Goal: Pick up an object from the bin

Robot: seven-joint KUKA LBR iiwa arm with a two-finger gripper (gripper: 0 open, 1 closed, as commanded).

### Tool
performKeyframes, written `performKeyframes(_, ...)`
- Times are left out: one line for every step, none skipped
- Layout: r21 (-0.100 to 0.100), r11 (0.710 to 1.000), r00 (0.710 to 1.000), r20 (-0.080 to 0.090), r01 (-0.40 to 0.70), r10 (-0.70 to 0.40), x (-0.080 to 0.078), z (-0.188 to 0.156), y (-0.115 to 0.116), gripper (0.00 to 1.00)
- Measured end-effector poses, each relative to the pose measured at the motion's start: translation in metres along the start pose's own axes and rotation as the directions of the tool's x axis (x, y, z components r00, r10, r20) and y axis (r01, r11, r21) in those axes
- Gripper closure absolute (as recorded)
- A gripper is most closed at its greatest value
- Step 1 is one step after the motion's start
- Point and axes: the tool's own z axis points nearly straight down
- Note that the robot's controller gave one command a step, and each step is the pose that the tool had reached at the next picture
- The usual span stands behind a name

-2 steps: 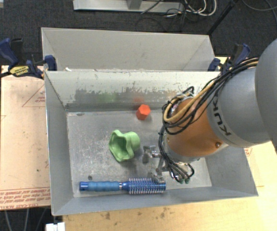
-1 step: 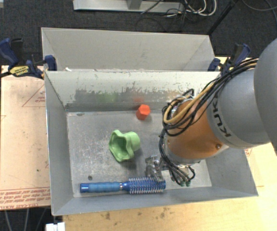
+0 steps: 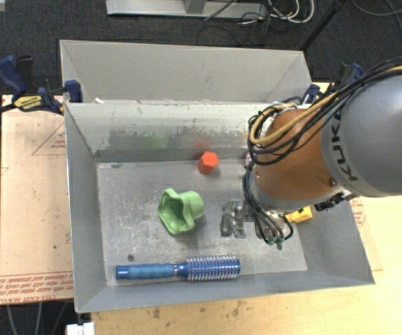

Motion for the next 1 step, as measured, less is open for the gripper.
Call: performKeyframes(0.001,1.000,1.000,-0.006,0.001,-0.001,0.0016,0.0024,-0.0001,0.00)
